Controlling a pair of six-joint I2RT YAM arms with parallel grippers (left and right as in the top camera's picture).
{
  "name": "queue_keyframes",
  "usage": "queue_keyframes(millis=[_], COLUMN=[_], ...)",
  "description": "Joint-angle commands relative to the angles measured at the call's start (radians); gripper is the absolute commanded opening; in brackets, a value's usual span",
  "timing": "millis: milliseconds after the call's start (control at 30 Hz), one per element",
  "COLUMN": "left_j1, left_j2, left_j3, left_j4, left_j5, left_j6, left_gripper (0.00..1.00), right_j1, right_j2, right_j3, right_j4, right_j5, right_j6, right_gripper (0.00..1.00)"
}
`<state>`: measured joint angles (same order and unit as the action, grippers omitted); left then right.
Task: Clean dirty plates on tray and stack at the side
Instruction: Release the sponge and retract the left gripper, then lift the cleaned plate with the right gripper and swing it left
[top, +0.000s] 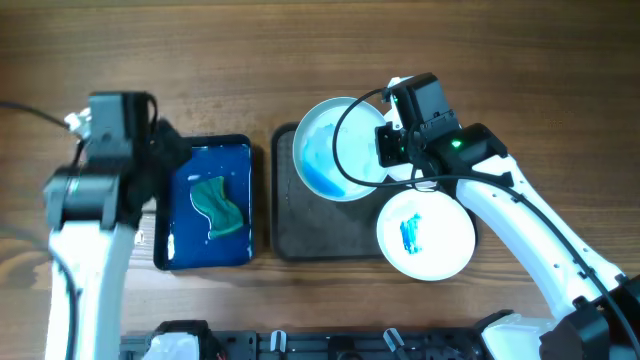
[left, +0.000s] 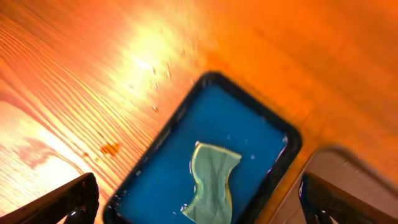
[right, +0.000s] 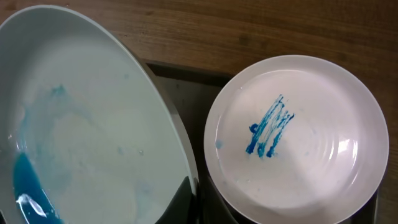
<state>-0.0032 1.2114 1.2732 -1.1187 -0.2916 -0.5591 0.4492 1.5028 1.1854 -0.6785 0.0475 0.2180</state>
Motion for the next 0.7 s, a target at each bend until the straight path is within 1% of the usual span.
queue_keyframes(millis=[0, 33, 133, 333, 567, 667], left_j1=[0.008, 0.008, 0.008, 0.008, 0.008, 0.008], left_j2=[-0.146, -0.187, -0.230, -0.245, -0.243, -0.245], left_j3=[0.011, 0.011, 0.011, 0.011, 0.011, 0.011], left_j4=[-0.007, -0.016, -0.038, -0.087, -0.109, -0.133], left_j5=[-0.090, -0.127, -0.213, -0.277, -0.381, -0.427], left_j6=[0.004, 0.004, 0.004, 0.004, -0.001, -0.070], left_gripper=[1.00, 1.00, 1.00, 1.00, 1.00, 1.00], right_j1=[0.006, 0.016, 0.048, 0.141, 0.216, 0.249], right_j2=[-0.013, -0.013, -0.013, -0.005, 0.069, 0.115], right_j3=[0.021, 0.021, 0.027, 0.104, 0.222, 0.241], right_j4=[-0.011, -0.022, -0.044, -0.097, -0.123, -0.117], right_j5=[0.043, 0.070, 0.096, 0.100, 0.113, 0.106], right_j6=[-0.017, -0.023, -0.035, -0.025, -0.009, -0.008], right_gripper=[0.05, 0.05, 0.04, 0.05, 0.05, 0.05])
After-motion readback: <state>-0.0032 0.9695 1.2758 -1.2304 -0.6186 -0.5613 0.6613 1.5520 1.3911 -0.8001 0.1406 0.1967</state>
